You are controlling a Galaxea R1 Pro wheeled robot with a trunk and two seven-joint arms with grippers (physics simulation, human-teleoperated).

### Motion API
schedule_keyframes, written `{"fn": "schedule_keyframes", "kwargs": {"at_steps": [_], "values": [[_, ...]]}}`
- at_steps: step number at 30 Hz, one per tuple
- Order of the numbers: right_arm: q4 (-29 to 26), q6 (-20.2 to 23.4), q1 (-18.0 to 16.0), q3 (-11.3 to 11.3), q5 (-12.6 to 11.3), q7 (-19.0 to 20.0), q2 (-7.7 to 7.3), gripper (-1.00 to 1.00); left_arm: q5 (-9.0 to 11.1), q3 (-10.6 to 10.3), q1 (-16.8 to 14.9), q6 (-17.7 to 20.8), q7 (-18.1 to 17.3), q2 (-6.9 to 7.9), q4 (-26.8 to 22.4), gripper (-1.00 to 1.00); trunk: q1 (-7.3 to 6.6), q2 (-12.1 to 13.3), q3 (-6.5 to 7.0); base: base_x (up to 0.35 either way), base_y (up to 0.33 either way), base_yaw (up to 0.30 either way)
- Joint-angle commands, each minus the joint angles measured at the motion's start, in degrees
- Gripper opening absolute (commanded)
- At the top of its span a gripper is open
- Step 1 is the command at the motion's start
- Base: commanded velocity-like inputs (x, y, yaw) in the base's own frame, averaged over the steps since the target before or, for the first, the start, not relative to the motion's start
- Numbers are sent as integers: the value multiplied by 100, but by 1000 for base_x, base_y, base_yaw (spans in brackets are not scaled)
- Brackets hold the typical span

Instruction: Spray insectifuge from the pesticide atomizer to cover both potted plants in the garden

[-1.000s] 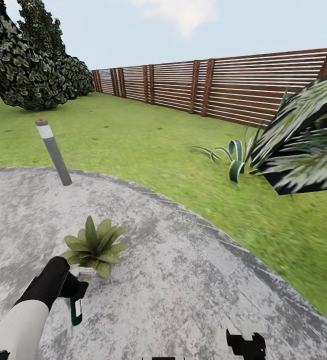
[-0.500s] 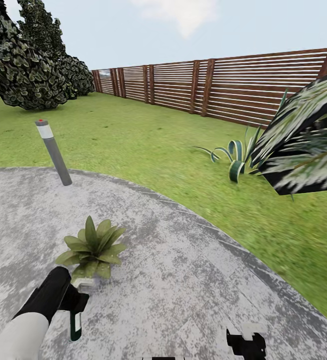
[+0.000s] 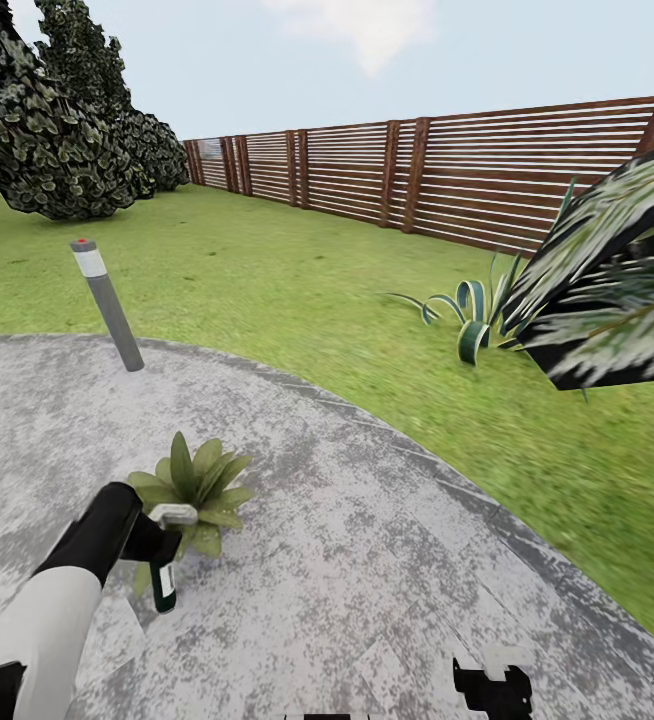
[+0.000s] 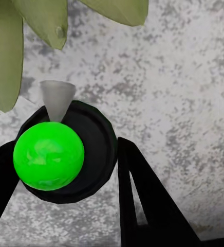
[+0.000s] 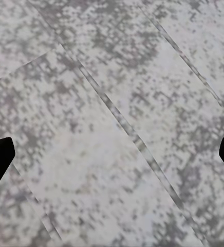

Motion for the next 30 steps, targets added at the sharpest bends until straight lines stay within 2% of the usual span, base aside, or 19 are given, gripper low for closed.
{"fn": "schedule_keyframes", "kwargs": {"at_steps": [1, 2, 5, 7, 9, 11, 14, 17, 22, 30], "values": [[-2, -9, -1, 49, -36, -20, 1, 100, -69, 14, 6, 5, -71, -20, -2, -100, -1, -2, -5, 0, 0, 30], [-2, -9, -1, 49, -35, -20, 2, 100, -75, -20, 22, -1, -81, -61, 5, -100, -1, -2, -5, 0, 0, 128], [-2, -9, -1, 49, -35, -20, 3, 100, -68, -325, 32, 19, -88, -292, 12, -100, -1, -2, -5, 0, 0, 229], [-2, -9, -1, 49, -38, -20, 2, 100, -63, -404, 35, 21, -89, -399, 13, -100, -1, -2, -5, 0, 0, 190], [-2, -9, -1, 49, -38, -20, -4, 100, -56, -420, 40, 15, -89, -401, 13, -100, -1, -2, -5, 0, 0, 44], [3, -10, -1, 49, -32, -17, -9, 100, -59, -398, 70, -4, -89, -329, 13, -100, -1, -2, -5, 0, 0, 13], [7, -14, -1, 49, -23, -12, -29, 100, -40, -391, 281, -50, -96, 48, 12, -100, -1, -2, -5, 0, 0, 2], [7, -17, -1, 49, -25, -11, -32, 100, -42, -395, 451, -75, -102, 301, 6, -100, -1, -2, -5, 0, 0, 0], [7, -9, -1, 49, -26, -20, -32, 100, -36, -431, 497, -85, -91, 269, 13, -100, -1, -2, -5, -10, 15, 0], [4, -9, -1, 49, -35, -20, -24, 100, -53, -424, 498, -86, -86, 272, 1, -100, -1, -2, -5, -40, 268, 0]]}}
